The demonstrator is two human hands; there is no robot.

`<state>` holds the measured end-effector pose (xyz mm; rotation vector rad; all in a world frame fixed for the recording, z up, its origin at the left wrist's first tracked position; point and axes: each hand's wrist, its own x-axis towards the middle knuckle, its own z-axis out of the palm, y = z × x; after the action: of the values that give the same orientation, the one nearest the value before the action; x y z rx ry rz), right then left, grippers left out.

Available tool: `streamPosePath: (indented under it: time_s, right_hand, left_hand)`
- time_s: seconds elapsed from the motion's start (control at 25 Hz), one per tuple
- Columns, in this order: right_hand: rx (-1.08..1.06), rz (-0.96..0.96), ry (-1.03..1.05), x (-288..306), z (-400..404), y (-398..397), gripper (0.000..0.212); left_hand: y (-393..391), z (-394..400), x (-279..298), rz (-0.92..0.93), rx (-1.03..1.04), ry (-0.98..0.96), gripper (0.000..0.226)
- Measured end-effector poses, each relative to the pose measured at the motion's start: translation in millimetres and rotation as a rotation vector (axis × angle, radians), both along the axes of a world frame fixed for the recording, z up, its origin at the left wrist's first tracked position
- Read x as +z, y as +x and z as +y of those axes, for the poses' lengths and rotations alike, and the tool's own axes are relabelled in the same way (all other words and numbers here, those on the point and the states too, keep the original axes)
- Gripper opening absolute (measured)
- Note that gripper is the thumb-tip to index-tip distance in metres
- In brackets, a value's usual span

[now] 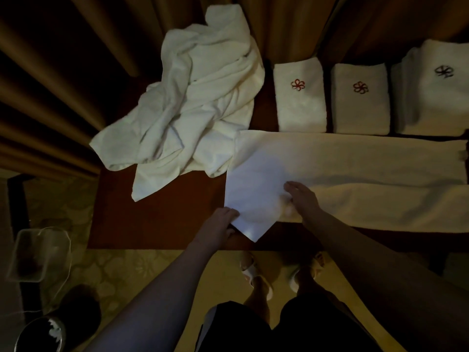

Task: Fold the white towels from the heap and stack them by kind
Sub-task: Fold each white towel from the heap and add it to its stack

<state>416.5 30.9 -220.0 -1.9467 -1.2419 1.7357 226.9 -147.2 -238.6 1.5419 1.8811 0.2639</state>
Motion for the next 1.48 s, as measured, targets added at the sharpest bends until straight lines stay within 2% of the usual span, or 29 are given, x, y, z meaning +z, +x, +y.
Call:
streamPosePath:
  time_s: [0.16,0.28,0.36,0.44,0.52,0.64,0.72,0.8,0.88,0.96,1.08,1.28,1.36,1.48]
  right_hand:
    - [0.023,0.08,-0.072,8,1,-6,0.035]
    - [-0.035,0.216,-0.155,15,5,-15,0.044]
    - [-0.134,0.355,-0.208,22,8,-22,0.041]
    - [-0.168,0.405,-0.216,25,12,-27,0.044]
    - [-0.102,0.358,-0.182,24,16,-30,0.049]
    - [0.039,0.173,-0.022,19,13,-25,0.041]
    - [0.21,-0.043,0.214,14,10,-14,0.024]
    - [0.466,-0.281,0.378,7,4,2,0.017]
    - [0.702,-0.416,0.382,-2,-3,18,0.018]
    - [0.812,-0.453,0.331,-5,-8,30,0.017]
    - [0.825,-0.423,0.313,-5,-14,34,0.017]
    - [0.91,-0.478,0.289,-7,-8,25,0.021]
    - [0.89,-0.468,0.272,-9,-7,22,0.019]
    - [0.843,-0.44,0.266,-14,-9,20,0.016]
  left_hand:
    - [-2,3,-1,0.011,0.023,0.008,0.041]
    - [-6,9,4,-0.005,0.053,0.001,0.025]
    - [-6,15,11,-0.063,0.179,-0.003,0.013]
    - [-4,21,13,-0.15,0.426,-0.007,0.017]
    - [-7,30,11,-0.176,0.655,-0.065,0.019]
    - [-12,43,4,-0.124,0.776,-0.199,0.025]
    - [-13,47,3,-0.1,0.784,-0.222,0.028]
    - [-12,48,1,-0.086,0.704,-0.247,0.029]
    - [-13,47,0,-0.07,0.595,-0.295,0.025]
    - [-13,44,2,-0.069,0.553,-0.353,0.026]
    - [-5,34,5,-0.087,0.594,-0.369,0.019]
    - [1,55,12,-0.363,0.907,-0.301,0.019]
    - [-2,63,11,-0.325,0.973,-0.245,0.02]
    - [0,60,7,-0.181,0.926,-0.254,0.019]
